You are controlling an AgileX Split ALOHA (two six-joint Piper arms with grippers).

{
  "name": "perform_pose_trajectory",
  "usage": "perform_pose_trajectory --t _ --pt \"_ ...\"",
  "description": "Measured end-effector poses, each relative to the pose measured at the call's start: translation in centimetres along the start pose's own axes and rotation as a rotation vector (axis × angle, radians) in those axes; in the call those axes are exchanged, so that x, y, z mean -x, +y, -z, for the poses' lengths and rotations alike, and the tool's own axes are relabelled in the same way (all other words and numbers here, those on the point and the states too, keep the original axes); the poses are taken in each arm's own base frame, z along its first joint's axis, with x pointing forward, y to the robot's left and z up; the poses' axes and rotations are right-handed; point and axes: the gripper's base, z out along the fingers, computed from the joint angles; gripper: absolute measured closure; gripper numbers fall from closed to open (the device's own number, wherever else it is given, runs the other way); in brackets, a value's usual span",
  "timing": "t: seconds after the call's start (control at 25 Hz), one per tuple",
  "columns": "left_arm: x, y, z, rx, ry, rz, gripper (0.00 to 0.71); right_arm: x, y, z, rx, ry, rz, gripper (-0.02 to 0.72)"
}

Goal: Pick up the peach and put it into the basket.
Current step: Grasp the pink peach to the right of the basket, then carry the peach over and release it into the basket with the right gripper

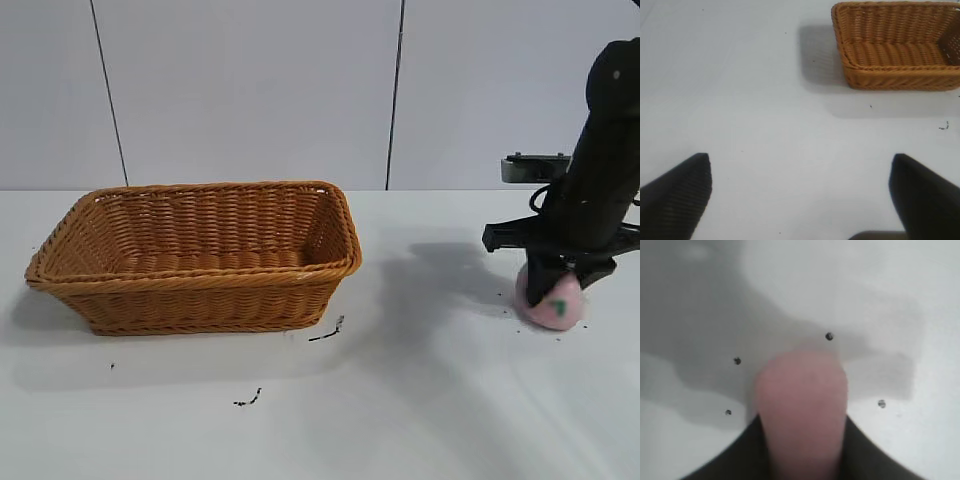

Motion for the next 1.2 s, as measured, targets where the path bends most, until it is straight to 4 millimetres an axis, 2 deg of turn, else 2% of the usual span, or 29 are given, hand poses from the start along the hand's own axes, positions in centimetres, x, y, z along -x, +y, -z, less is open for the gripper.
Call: perform_pose_trajectory --t 0.04,0.16,0.24,0.48,0.6,0.68,0.8,0.96,1.08,1.2 --pt "0.0 0.0 0.0 0.000 0.000 0.000 0.017 0.1 0.0 0.5 0.000 -0.009 0.007 0.719" --pt "0.0 0.0 0.0 0.000 0.000 0.000 0.017 0.6 0.0 2.5 0.000 -0.025 0.025 0.719" --pt "0.0 0.0 0.0 0.000 0.000 0.000 0.017 1.4 0.1 5.2 0.001 -0.054 0.027 0.719" --pt "0.0 0.0 0.0 0.000 0.000 0.000 0.017 4.0 0.2 15.0 0.000 -0.184 0.035 0.719" --pt "0.0 0.0 0.0 0.000 0.000 0.000 0.017 5.1 0.9 17.8 0.003 -0.236 0.052 0.719" --pt "0.0 0.0 0.0 0.000 0.000 0.000 0.017 6.0 1.8 18.9 0.010 -0.272 0.074 0.719" --pt "0.0 0.0 0.0 0.000 0.000 0.000 0.017 7.5 4.4 20.2 0.031 -0.335 0.130 0.719" --pt "0.0 0.0 0.0 0.000 0.000 0.000 0.017 8.9 10.1 20.7 0.083 -0.368 0.242 0.719" --pt "0.0 0.0 0.0 0.000 0.000 0.000 0.017 8.8 15.2 20.3 0.139 -0.381 0.336 0.719" --pt "0.0 0.0 0.0 0.000 0.000 0.000 0.017 7.7 20.1 19.2 0.190 -0.370 0.427 0.719"
